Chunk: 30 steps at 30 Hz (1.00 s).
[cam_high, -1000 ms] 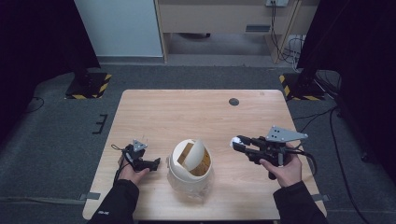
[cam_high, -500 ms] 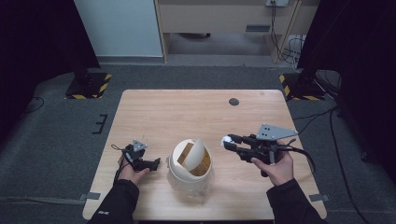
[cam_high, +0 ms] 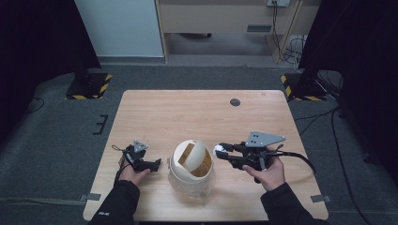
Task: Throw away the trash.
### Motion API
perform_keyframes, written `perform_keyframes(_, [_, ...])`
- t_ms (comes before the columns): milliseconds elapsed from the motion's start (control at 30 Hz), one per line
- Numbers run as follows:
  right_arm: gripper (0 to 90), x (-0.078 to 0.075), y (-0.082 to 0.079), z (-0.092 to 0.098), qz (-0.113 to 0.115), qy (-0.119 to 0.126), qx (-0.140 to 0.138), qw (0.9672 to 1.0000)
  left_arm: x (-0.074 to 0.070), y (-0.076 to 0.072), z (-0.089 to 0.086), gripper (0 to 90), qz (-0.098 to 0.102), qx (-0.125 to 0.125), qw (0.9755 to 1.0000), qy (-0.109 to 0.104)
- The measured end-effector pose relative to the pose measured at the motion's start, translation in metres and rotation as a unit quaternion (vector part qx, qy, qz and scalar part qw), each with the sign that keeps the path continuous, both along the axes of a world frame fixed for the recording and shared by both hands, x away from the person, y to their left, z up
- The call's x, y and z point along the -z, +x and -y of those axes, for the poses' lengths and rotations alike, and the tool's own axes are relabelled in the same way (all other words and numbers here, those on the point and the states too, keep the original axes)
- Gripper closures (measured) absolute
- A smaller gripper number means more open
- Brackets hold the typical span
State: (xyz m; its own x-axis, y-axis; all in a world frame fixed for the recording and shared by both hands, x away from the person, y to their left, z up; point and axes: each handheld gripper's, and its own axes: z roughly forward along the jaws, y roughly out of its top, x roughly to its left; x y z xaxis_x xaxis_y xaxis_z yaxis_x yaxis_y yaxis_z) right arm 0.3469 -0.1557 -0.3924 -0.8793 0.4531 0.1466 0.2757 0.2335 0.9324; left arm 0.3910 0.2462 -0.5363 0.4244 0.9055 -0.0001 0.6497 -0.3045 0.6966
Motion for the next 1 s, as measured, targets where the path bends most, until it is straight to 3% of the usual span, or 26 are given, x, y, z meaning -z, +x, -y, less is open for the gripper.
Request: perform_keyframes(1000, [65.7,0.03,-0.007,-0.026,-0.025,-0.03,-0.03,0.9988,0.0,0.0,0.0,0.0,0.0,0.0,1.0,0.0])
